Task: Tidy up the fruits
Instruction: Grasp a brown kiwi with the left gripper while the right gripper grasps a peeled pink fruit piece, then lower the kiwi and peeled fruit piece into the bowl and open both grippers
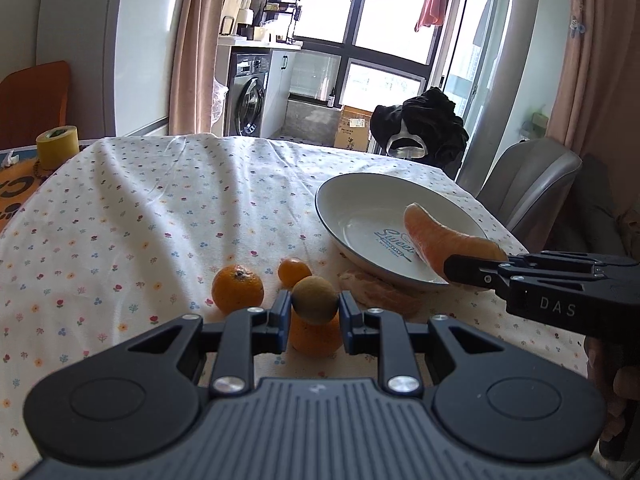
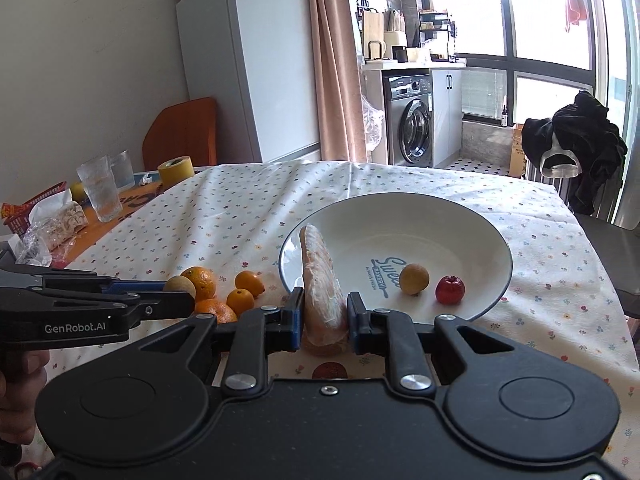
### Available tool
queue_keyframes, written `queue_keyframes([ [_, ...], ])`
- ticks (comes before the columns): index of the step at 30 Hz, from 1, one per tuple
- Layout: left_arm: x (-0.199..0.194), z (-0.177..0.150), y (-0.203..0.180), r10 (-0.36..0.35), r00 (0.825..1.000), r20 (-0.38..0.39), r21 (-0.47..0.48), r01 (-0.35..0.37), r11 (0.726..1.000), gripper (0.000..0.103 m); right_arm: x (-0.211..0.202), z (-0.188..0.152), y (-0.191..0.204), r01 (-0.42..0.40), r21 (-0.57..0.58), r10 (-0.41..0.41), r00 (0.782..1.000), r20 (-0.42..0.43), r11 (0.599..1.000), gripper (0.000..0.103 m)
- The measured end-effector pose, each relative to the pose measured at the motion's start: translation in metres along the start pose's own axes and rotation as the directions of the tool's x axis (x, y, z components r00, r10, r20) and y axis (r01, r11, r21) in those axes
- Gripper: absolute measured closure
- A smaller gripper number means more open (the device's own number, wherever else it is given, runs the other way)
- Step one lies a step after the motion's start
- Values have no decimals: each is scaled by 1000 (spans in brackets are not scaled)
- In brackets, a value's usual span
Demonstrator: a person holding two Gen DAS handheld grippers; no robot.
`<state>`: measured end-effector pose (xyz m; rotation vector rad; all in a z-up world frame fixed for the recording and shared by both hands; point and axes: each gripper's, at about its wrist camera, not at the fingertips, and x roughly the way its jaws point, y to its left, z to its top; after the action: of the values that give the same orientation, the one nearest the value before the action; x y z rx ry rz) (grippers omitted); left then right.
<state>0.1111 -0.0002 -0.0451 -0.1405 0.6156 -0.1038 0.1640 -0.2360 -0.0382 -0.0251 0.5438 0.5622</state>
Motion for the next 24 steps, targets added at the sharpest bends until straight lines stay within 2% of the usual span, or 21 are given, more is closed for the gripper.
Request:
queue_keyframes([
  [8, 4, 11, -7, -1, 1000, 16, 18, 0, 1000, 79, 7, 2, -20, 22, 35, -22, 1000, 4, 999, 83],
  [24, 29, 28, -29, -18, 1000, -2, 72, 19, 997, 79, 13, 2, -47, 40, 88, -42, 999, 15, 995, 83],
])
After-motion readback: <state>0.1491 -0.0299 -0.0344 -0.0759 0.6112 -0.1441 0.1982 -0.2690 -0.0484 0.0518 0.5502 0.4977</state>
